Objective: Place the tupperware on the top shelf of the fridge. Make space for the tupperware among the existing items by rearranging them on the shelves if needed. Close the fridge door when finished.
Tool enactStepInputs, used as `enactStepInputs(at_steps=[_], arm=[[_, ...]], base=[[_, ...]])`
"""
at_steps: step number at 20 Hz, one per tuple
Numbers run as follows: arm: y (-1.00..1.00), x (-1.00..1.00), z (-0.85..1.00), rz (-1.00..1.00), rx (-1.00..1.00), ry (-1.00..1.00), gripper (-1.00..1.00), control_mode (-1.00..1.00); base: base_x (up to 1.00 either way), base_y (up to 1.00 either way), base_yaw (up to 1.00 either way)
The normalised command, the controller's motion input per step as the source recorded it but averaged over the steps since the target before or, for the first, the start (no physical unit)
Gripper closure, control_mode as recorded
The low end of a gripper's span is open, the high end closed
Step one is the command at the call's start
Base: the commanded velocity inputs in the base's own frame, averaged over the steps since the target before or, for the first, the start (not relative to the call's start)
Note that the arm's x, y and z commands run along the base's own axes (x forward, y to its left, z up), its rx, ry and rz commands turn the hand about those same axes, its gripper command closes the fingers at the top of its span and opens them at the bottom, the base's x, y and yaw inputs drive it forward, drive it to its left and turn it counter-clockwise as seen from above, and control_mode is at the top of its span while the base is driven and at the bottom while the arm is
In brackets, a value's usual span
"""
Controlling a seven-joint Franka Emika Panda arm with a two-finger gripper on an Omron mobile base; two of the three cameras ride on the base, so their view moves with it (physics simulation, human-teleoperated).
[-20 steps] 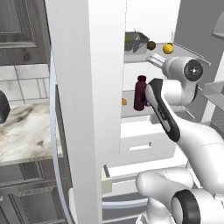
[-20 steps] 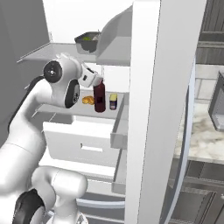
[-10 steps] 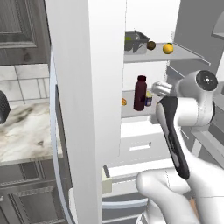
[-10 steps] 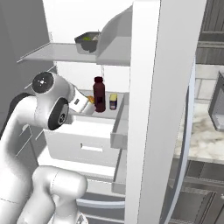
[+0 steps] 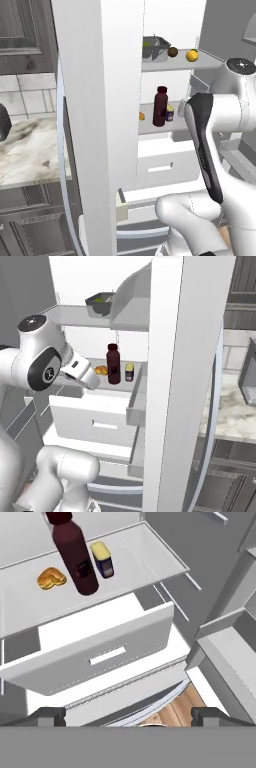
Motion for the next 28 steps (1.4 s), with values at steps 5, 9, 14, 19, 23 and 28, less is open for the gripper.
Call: enactStepInputs(at_steps=[5, 9, 14, 19, 23, 28], arm=[[0.00, -0.44, -0.01, 0.04, 0.00, -0.04, -1.00, 1.00], [0.00, 0.00, 0.00, 0.00, 0.00, 0.00, -1.00, 1.00], [0.00, 0.00, 0.00, 0.00, 0.00, 0.00, -1.00, 1.00], [0.00, 0.00, 0.00, 0.00, 0.00, 0.00, -1.00, 1.00], [0.00, 0.00, 0.00, 0.00, 0.00, 0.00, -1.00, 1.00], [0.00, 0.00, 0.00, 0.00, 0.00, 0.00, -1.00, -1.00]], base=[[-0.20, 0.00, 0.03], [-0.97, 0.00, 0.10], [-0.85, 0.00, 0.04], [-0.37, 0.00, 0.00], [0.00, 0.00, 0.00], [0.00, 0.00, 0.00]])
